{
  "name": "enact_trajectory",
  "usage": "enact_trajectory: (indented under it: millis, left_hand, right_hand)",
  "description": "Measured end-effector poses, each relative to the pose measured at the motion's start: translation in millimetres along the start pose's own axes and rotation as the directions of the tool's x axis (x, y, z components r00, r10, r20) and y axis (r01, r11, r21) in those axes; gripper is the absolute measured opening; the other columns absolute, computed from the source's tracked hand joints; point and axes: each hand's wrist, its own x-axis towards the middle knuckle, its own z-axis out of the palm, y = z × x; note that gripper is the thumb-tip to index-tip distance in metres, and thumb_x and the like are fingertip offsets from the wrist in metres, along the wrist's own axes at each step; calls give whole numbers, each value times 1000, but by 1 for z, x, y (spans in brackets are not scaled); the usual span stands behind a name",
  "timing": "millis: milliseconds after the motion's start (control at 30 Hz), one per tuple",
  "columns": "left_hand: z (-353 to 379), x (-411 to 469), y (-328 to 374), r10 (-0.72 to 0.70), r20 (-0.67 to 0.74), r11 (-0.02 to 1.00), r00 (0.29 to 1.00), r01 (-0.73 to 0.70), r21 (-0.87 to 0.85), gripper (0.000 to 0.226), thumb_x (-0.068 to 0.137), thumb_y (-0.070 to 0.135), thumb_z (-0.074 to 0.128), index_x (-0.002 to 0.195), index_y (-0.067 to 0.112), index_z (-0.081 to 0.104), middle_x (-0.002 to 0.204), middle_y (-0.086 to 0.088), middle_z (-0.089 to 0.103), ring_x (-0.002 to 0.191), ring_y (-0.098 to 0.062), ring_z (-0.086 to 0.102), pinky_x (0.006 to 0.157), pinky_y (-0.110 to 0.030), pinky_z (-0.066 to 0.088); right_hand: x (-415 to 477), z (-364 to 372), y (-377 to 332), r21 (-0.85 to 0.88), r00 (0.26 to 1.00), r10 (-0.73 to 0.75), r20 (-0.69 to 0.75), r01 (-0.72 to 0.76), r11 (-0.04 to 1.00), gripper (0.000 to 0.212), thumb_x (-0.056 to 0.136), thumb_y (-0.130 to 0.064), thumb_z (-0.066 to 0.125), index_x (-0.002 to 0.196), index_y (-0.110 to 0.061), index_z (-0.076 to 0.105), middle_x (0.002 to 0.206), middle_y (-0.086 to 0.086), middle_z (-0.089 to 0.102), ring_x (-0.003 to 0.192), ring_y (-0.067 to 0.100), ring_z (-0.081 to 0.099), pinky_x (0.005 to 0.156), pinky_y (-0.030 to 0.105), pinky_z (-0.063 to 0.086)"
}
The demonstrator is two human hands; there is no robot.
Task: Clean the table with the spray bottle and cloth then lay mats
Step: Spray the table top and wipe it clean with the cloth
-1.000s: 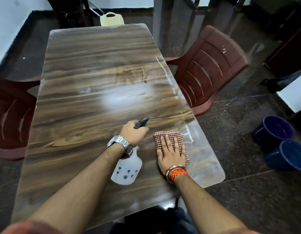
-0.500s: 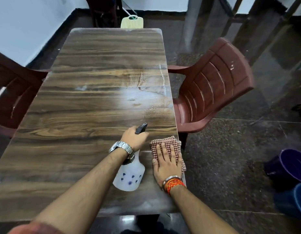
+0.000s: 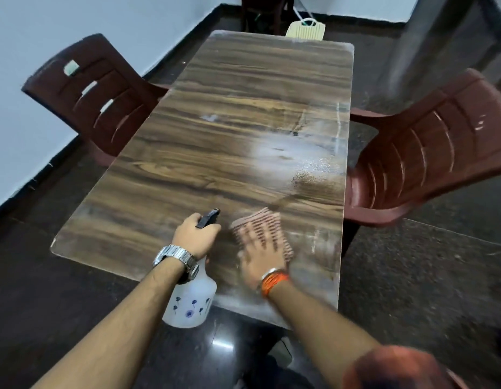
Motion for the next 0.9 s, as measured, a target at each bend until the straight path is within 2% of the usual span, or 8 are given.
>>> enact_trajectory:
  millis: [100, 167, 267, 333, 433, 500, 633, 900]
  left_hand:
    - [0, -20, -23, -21, 15, 1000, 1000, 21, -7, 42, 61, 42, 53, 90, 12, 61, 89, -9, 67, 84, -32, 61, 65, -35, 40]
    - [1, -31, -36, -22, 30, 1000, 999, 22, -9, 34, 69, 40, 58, 89, 13, 61, 90, -9, 67, 82, -31, 60, 63, -34, 39]
    - [4, -44, -53, -20, 21, 1000, 1000, 20, -8, 20, 84, 28, 63, 91, 9, 60, 88, -12, 66, 76, -29, 59, 59, -33, 37]
    - [6, -53, -63, -18, 23, 999, 1000, 19, -38, 17, 86, 26, 62, 90, 10, 60, 83, -10, 66, 70, -27, 60, 56, -31, 37]
    - [4, -64, -72, -22, 14, 999, 1000, 22, -34, 17, 84, 27, 61, 85, 10, 59, 77, -8, 62, 67, -27, 56, 55, -31, 35]
    - [0, -70, -80, -34, 1, 998, 999, 34, -55, 20, 80, 29, 60, 84, 9, 59, 74, -8, 62, 68, -29, 55, 58, -32, 35]
    - [-15, -74, -93, -64, -32, 995, 997, 62, -82, 22, 80, 30, 60, 85, 9, 60, 79, -10, 65, 75, -33, 60, 61, -34, 38]
    - [-34, -80, -117, -109, -123, 990, 986, 97, -102, 18, 86, 31, 64, 99, 18, 63, 100, -11, 67, 94, -34, 61, 77, -35, 43]
  right_hand:
    - [-53, 20, -43, -18, 962, -267, 67, 268, 963, 60, 95, -48, 21, 153, -29, 17, 160, -7, 11, 148, 28, -1, 114, 55, -10]
    - [-66, 20, -27, -47, 959, -278, 59, 281, 959, 59, 97, -50, 18, 153, -33, 9, 160, -10, 2, 147, 25, -7, 115, 53, -13]
    - [-73, 14, 33, -35, 997, 53, -52, -54, 998, 60, 97, -51, 18, 152, -37, -2, 158, -14, -9, 148, 22, -9, 115, 47, -13]
    - [-78, 5, 66, 5, 940, 329, -93, -330, 944, 60, 97, -49, 19, 152, -38, -1, 160, -14, -8, 148, 21, -6, 116, 48, -11]
    - [-87, 2, 60, 85, 884, 464, -52, -459, 884, 59, 98, -46, 17, 152, -35, -3, 161, -12, -7, 148, 23, -8, 116, 51, -10]
    - [-94, 12, 22, 67, 912, 407, -57, -403, 913, 61, 96, -47, 13, 152, -33, -8, 160, -10, -12, 148, 26, -9, 115, 53, -12]
    - [-96, 33, -70, 53, 997, 68, 32, -69, 996, 61, 97, -48, 17, 152, -35, -7, 159, -9, -13, 146, 27, -16, 113, 54, -16]
    - [-29, 32, -124, -99, 919, -332, 215, 359, 928, 68, 96, -36, 36, 152, -36, -1, 161, -14, -8, 146, 25, -16, 114, 55, -14]
